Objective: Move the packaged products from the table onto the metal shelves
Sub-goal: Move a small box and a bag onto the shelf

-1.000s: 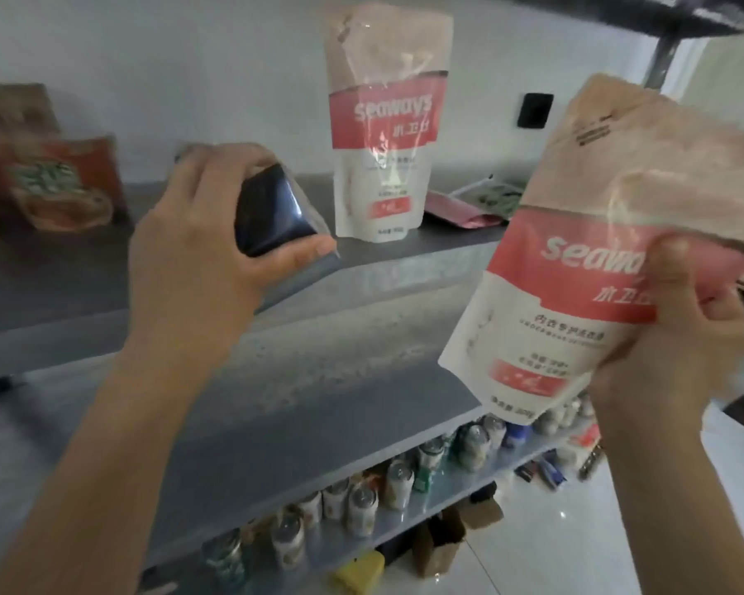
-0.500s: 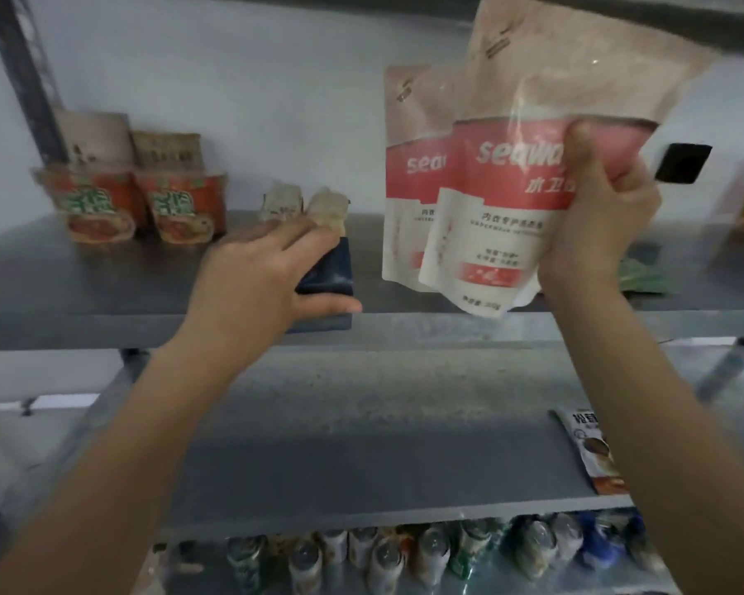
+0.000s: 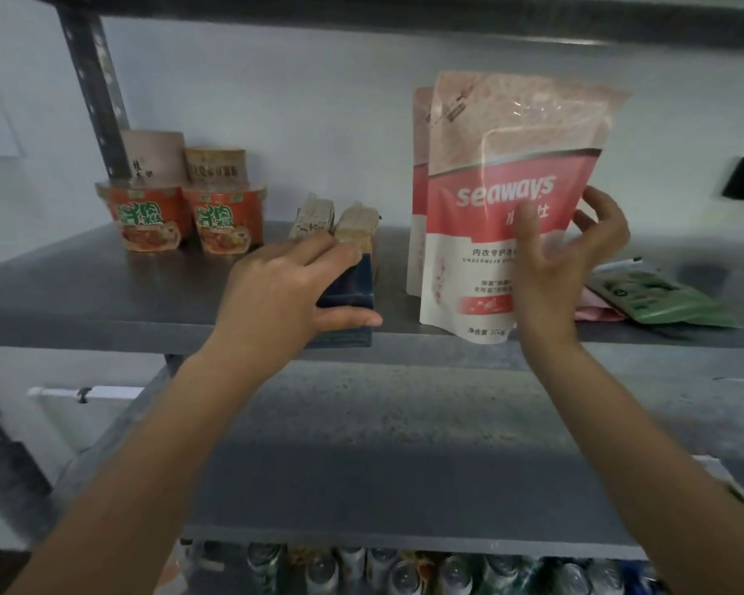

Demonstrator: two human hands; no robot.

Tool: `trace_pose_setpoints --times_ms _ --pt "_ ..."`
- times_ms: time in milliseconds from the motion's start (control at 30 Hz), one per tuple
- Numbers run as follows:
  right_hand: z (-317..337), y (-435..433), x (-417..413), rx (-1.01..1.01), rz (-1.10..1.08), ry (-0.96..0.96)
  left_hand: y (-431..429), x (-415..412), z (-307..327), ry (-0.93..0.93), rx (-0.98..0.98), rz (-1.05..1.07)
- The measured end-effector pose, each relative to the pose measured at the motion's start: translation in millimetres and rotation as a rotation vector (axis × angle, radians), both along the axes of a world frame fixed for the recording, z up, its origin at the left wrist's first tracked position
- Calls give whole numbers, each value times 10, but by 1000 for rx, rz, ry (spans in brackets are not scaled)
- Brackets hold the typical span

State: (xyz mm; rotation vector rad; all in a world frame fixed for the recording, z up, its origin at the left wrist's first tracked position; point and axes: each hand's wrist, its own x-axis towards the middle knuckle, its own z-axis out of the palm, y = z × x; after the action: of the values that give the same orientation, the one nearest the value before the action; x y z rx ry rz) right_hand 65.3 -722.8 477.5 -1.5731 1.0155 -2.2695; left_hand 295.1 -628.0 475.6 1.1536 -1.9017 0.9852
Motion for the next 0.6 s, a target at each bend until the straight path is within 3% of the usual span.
trace_pose_setpoints --times_ms 233,600 --pt "-319 98 211 -190 -244 381 -29 8 -5 -28 -38 8" --pt "-336 -105 299 -17 -535 645 -54 16 1 -49 -53 11"
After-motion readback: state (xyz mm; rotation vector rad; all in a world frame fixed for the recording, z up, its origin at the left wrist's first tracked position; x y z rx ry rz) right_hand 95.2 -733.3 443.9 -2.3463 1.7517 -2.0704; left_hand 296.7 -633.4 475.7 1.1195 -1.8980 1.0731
